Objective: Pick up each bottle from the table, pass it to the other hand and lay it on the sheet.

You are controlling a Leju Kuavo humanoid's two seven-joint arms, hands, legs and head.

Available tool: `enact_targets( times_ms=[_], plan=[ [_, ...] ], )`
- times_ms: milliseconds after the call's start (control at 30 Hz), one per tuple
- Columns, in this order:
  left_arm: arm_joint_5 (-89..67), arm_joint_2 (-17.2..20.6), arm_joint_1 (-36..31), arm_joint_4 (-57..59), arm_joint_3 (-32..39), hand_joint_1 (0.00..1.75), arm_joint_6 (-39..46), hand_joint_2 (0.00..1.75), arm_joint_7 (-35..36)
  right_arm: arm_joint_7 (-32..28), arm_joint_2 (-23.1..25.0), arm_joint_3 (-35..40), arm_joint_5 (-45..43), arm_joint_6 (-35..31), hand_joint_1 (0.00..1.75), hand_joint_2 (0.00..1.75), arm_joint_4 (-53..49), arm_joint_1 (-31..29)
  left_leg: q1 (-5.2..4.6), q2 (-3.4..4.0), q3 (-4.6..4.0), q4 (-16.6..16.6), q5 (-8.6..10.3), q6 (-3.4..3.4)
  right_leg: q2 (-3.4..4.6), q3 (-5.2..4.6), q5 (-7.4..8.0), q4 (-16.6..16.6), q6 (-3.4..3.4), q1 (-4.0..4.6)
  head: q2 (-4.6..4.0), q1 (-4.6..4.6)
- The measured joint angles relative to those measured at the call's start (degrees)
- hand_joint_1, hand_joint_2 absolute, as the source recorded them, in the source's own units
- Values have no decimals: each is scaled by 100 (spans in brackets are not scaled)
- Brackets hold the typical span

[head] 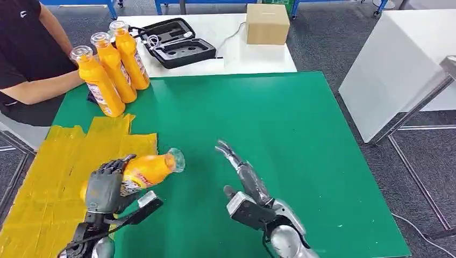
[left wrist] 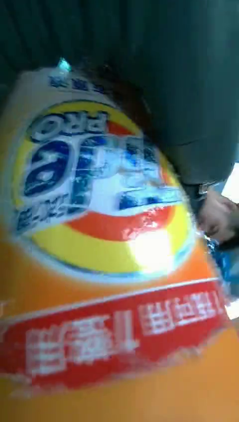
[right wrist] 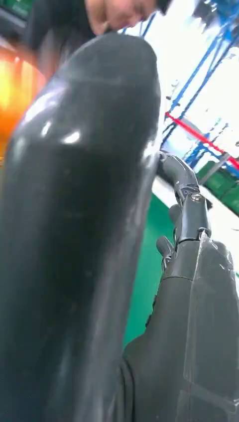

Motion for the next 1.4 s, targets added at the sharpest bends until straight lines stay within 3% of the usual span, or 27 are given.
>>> enact_targets(
  times_ms=[100, 233, 567, 767, 800, 833, 867, 933, 1000, 1267, 1400],
  plan=[
    [-271, 416, -374, 1126, 205, 175, 68, 175, 272, -68, -100, -131, 4, 107, 0, 0, -72, 10, 0, 18, -4, 0, 10, -14, 21, -21, 12, 14, -17, 0, 0, -2],
    [-289, 747, -1039, 2353, 115, 175, 4, 175, 692, -94, -177, -175, 13, 140, 0, 0, -74, -14, -6, -47, 6, -2, 20, -15, -45, 10, 5, 19, -20, -6, 0, 0],
    [-289, 976, -1888, 3843, 30, 175, 96, 175, 670, -103, -336, -186, -13, 177, 0, 0, -74, -45, -7, -60, 157, -36, -21, -39, -59, 93, -22, 18, -66, 0, 0, 0],
    [-289, 998, -1977, 3963, 30, 175, 94, 175, 662, -103, -352, -186, -15, 177, 0, 0, -76, -48, -4, -64, 177, -41, 18, -53, -59, 108, -15, 30, -81, 2, 0, 0],
    [-289, 1000, -1980, 3963, 30, 127, 94, 175, 662, -103, -352, -186, -15, 177, 0, 0, -79, -49, -4, -64, 176, -42, 18, -53, -60, 107, -16, 30, -82, 2, 0, 0],
    [-289, 1002, -1981, 3969, 30, 0, 93, 0, 662, -103, -352, -186, -15, 177, 0, 0, -79, -49, -4, -64, 177, -42, 17, -53, -60, 107, -16, 30, -82, 2, 0, 0],
    [-286, 1016, -2024, 4025, 28, 0, 91, 0, 653, -103, -358, -183, -15, 177, 0, 0, -87, -64, -2, -73, 163, -49, 40, -72, -64, 88, -10, 39, -89, 3, 0, 2],
    [163, 1055, -2059, 4048, 224, 0, -275, 0, -146, -103, -363, -186, -15, 186, 0, 0, -109, -76, -1, -82, 154, -66, 54, -80, -67, 69, -10, 48, -93, 2, 0, -2],
    [350, 1066, -2056, 4040, 290, 0, -379, 0, -388, -103, -369, -186, -15, 186, 0, 0, -109, -74, -2, -73, 152, -68, 62, -89, -63, 115, -7, 51, -94, 2, 0, 0],
    [1732, 1064, -1822, 3637, 607, 0, -752, 0, -1570, -100, -430, -201, -15, 201, 0, 0, -107, -6, -10, -66, 131, -67, 63, -92, -59, 86, -8, 52, -92, -3, 0, 0],
    [2046, 1057, -1633, 3358, 701, 0, -934, 0, -1741, -100, -463, -210, -28, 203, 0, 0, -107, 42, -15, -63, 121, -68, 63, -91, -59, 78, -8, 52, -92, -13, 0, 0]
  ],
)
